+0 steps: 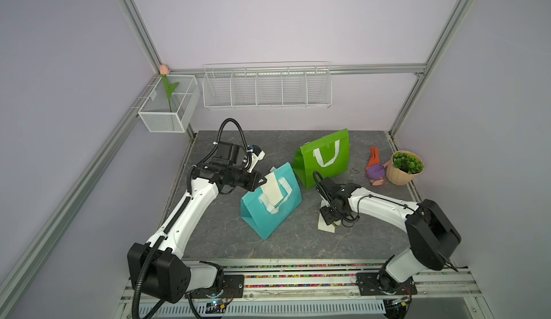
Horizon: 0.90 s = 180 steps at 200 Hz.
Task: Staple the receipts to the bags
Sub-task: Pick up the stapler from the center of the board.
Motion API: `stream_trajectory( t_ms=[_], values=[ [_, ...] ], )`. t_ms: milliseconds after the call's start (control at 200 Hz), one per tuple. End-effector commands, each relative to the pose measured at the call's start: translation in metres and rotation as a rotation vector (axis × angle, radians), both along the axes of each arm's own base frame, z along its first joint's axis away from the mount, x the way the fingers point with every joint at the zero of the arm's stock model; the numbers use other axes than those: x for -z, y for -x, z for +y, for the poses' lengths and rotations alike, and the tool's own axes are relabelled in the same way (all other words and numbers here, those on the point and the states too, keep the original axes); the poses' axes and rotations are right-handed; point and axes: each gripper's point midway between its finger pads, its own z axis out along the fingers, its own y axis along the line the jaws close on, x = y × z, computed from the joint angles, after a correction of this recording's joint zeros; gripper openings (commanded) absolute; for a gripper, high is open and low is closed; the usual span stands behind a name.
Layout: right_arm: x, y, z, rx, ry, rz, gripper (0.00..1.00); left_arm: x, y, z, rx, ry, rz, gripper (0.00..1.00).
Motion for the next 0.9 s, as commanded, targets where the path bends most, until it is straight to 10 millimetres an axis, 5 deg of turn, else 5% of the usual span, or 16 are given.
stream_trajectory(
  t_ms=[0,165,465,610,895],
  values=[
    [0.011,0.006,-0.005,0.017,0.020,0.039,0.59,0.003,0.010,0.003,0.017,-0.027,0.004,0.00],
    [0.016,0.005,-0.004,0.007,0.034,0.048,0.49,0.003,0.010,0.004,0.015,-0.034,-0.001,0.00],
    [-0.005,-0.008,-0.009,0.012,0.052,-0.028,0.10,0.002,0.010,0.004,0.015,-0.037,-0.003,0.00],
    [-0.055,-0.020,0.000,0.022,-0.046,-0.160,0.07,0.003,0.010,0.003,0.013,-0.039,-0.004,0.00],
    [-0.194,-0.043,0.071,-0.051,-0.576,-0.539,0.07,0.000,0.008,-0.001,0.011,-0.021,0.007,0.00]
  ],
)
